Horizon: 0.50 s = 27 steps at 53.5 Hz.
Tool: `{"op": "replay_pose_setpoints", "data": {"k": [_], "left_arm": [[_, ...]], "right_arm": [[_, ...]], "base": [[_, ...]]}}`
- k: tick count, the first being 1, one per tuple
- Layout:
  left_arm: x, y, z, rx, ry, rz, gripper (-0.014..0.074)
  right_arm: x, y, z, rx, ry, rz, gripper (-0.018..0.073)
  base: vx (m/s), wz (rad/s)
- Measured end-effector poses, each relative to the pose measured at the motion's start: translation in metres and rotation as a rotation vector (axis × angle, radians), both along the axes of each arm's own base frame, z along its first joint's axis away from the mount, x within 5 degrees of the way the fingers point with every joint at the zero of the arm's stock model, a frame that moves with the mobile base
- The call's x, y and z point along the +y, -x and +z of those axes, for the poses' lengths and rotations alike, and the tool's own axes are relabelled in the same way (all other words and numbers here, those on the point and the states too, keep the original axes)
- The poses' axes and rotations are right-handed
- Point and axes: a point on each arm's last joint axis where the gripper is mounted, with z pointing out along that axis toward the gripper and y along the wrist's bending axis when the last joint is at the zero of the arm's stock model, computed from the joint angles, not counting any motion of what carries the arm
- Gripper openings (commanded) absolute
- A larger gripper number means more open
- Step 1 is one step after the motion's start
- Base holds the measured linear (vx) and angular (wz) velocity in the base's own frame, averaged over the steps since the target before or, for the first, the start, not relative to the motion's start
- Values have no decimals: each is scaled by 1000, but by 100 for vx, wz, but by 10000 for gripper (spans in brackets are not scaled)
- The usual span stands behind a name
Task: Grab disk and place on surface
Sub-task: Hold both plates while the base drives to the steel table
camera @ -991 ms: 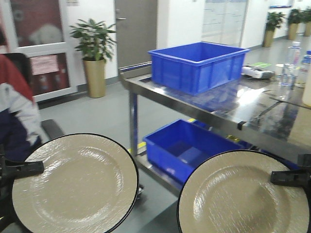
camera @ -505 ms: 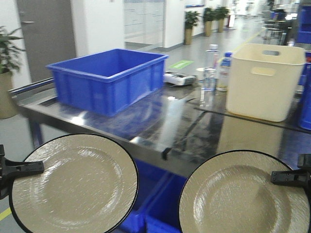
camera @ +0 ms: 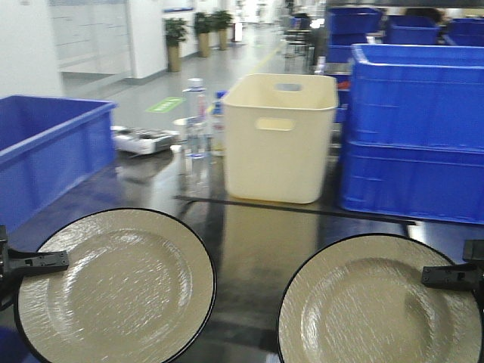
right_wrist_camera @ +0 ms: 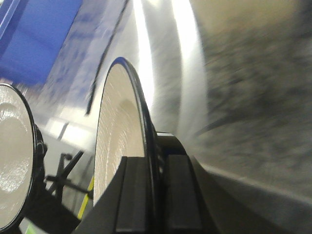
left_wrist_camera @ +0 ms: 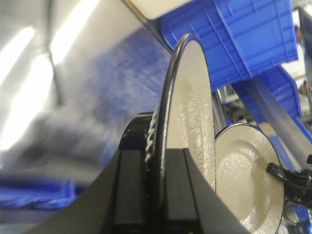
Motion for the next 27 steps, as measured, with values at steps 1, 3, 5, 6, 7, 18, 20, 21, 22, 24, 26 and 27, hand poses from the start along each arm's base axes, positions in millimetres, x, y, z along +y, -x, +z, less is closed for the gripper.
{"op": "replay_pose_setpoints", "data": {"k": [1, 3, 5, 6, 7, 18, 20, 21, 22, 24, 26, 27], "left_arm": [[0, 0, 0, 0, 0, 0, -4], [0, 0, 0, 0, 0, 0, -4], [0, 0, 0, 0, 0, 0, -4], [0, 0, 0, 0, 0, 0, -4], [0, 0, 0, 0, 0, 0, -4], [0, 0, 0, 0, 2, -4, -4], [0, 0, 0, 0, 1, -3, -4], [0, 0, 0, 0, 1, -3, -4], [0, 0, 0, 0, 1, -3, -4], [0, 0, 0, 0, 1, -3, -4], [0, 0, 0, 0, 1, -3, -4], [0, 0, 0, 0, 1, -3, -4]], "right_arm": [[0, 0, 0, 0, 0, 0, -9], [0, 0, 0, 0, 0, 0, -9], [0, 0, 0, 0, 0, -1, -9], [0, 0, 0, 0, 0, -1, -9], [0, 0, 0, -1, 1, -2, -9], [-1, 0, 0, -2, 3, -10, -9], [-1, 0, 0, -2, 3, -10, -9], [-1, 0, 0, -3, 4, -10, -9], [-1, 0, 0, -3, 4, -10, -9], [-1, 0, 0, -3, 4, -10, -9], [-1, 0, 0, -3, 4, -10, -9], [-1, 0, 0, -3, 4, -10, -9]], "base": [[27, -63], [26, -65], [25, -65], [23, -64], [23, -63], [17, -53], [12, -38], [11, -35], [9, -31], [8, -29], [6, -22], [6, -22]]}}
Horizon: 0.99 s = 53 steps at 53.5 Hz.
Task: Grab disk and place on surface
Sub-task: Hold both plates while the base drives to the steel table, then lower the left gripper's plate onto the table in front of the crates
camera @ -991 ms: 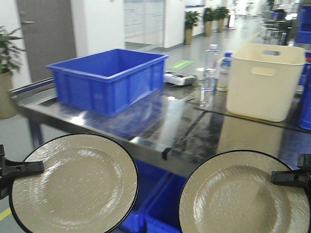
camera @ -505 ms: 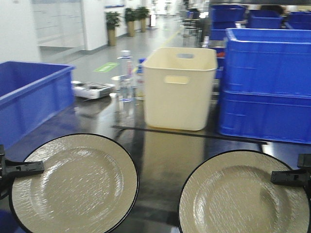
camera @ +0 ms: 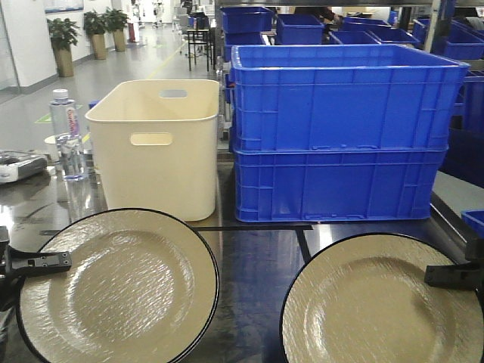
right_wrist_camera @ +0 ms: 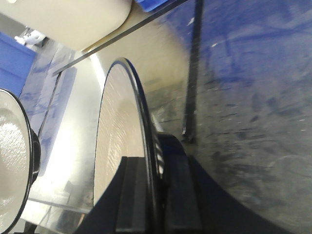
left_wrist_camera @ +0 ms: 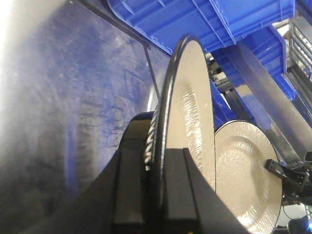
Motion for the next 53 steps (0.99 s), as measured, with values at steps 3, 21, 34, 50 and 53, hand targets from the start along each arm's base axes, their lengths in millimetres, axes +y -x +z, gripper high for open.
{"op": "replay_pose_setpoints", "data": {"k": [3, 21, 34, 50, 53], "left_arm": [[0, 0, 0, 0, 0, 0, -4], [0, 0, 0, 0, 0, 0, -4], [0, 0, 0, 0, 0, 0, -4], [0, 0, 0, 0, 1, 0, -4], [0, 0, 1, -2, 7, 4, -4]], "right_arm": [[0, 0, 0, 0, 0, 0, -9], [0, 0, 0, 1, -2, 2, -9], [0, 0, 0, 0, -7, 3, -9], [0, -3, 4, -24, -48, -32, -9], [-1, -4, 5, -32, -52, -47, -9]], "base": [[5, -17], [1, -4], [0, 0], [0, 0], [0, 0]]}}
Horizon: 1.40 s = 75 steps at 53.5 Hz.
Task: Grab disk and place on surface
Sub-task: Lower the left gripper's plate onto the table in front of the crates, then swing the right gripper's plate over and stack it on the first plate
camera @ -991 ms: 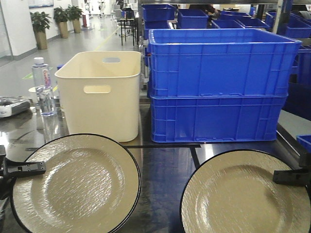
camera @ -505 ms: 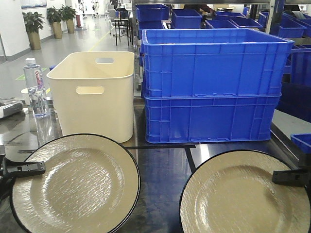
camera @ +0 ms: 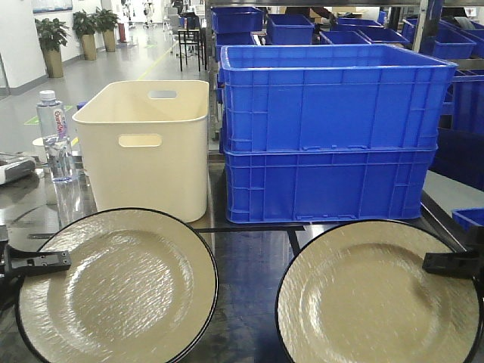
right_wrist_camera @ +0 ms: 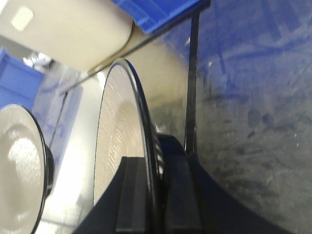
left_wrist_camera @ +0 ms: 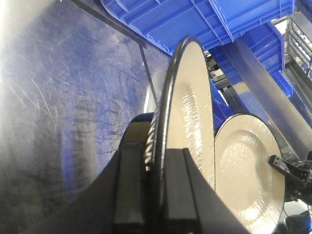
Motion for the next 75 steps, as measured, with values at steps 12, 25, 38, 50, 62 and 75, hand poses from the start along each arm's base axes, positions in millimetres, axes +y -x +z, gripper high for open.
{"op": "replay_pose_setpoints", "data": {"k": [12, 25, 38, 50, 62, 75], "left_arm": [[-19, -7, -3, 6, 8, -11, -1], [-57, -42, -44, 89, -67, 25, 2], [-87, -75, -62, 101, -89, 20, 101], [-98, -82, -68, 43, -155, -5, 372], [-94, -85, -74, 28, -217, 20, 597], [-72, -85, -59, -94, -359, 62, 602]], "right_arm": [[0, -2, 4, -23, -58, -30, -9], [1, -6, 14, -78, -175, -67, -9], [2, -7, 16, -105, -187, -66, -9], [2, -7, 17, -108, -193, -62, -9], [1, -7, 18, -116, -208, -75, -3], [1, -9, 18, -143, -184, -80, 7]], "base": [[0, 0], [0, 0], [0, 0], [0, 0], [0, 0], [0, 0]]}}
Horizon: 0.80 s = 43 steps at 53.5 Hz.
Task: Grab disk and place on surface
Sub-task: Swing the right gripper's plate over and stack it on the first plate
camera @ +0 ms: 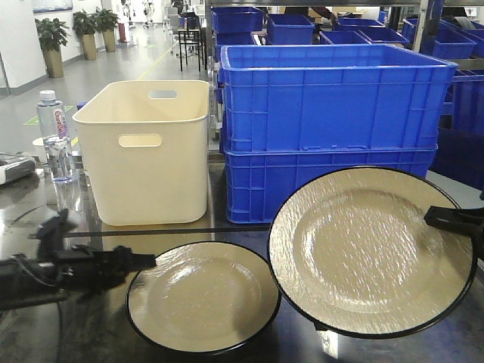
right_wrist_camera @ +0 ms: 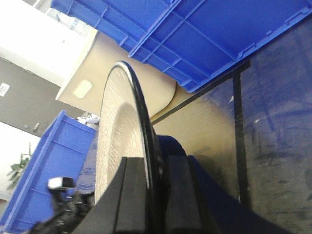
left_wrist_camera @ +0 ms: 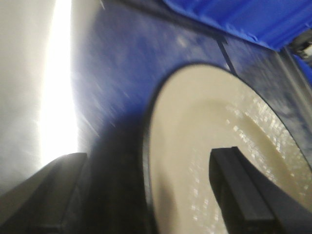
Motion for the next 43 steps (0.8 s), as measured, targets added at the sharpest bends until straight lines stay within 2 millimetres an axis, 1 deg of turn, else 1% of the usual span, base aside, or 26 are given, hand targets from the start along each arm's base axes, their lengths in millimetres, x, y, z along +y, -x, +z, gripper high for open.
{"op": "replay_pose_setpoints", "data": {"k": [4, 6, 8, 11, 15, 18, 19, 21, 22, 23, 24, 30, 35, 38, 41, 43], "left_arm": [[13, 4, 16, -52, -33, 18, 578], [22, 8, 28, -87, -51, 31, 559], [29, 13, 40, -121, -71, 35, 534], [39, 24, 60, -178, -104, 36, 472], [51, 47, 94, -269, -175, 31, 316], [56, 61, 110, -308, -228, 27, 162], [57, 69, 119, -328, -245, 31, 109], [58, 79, 129, -346, -274, 32, 4], [58, 85, 134, -356, -289, 33, -10], [58, 90, 139, -365, -304, 33, -10], [55, 112, 155, -389, -368, 21, -8], [53, 123, 161, -383, -391, 3, -7], [52, 125, 160, -367, -389, -7, -7], [52, 125, 160, -360, -387, -8, -7], [52, 125, 160, -356, -386, -8, -7], [52, 125, 159, -355, -385, -10, -7]], "right_arm": [[3, -3, -1, -9, 6, 2, 9], [6, -6, -3, -9, 0, 2, 8], [9, -10, -5, -9, -12, 4, 8], [16, -17, -9, -7, -31, 9, 8], [28, -30, -18, -10, -20, 19, 8], [39, -41, -23, -12, 15, 39, 8], [44, -44, -23, -19, 26, 53, 8], [54, -53, -24, -24, 44, 72, 11], [57, -56, -25, -25, 49, 78, 11], [62, -61, -25, -25, 52, 86, 11], [95, -86, -27, -35, 58, 138, 17], [124, -104, -31, -37, 55, 183, 41], [147, -116, -40, -30, 68, 214, 100], [162, -121, -49, -16, 74, 242, 160], [171, -123, -58, 1, 75, 260, 217], [176, -124, -63, 15, 72, 269, 273]], "base": [[0, 0], [0, 0], [0, 0], [0, 0], [0, 0], [0, 0], [0, 0], [0, 0], [0, 0], [0, 0], [0, 0], [0, 0], [0, 0], [0, 0], [0, 0], [0, 0]]}}
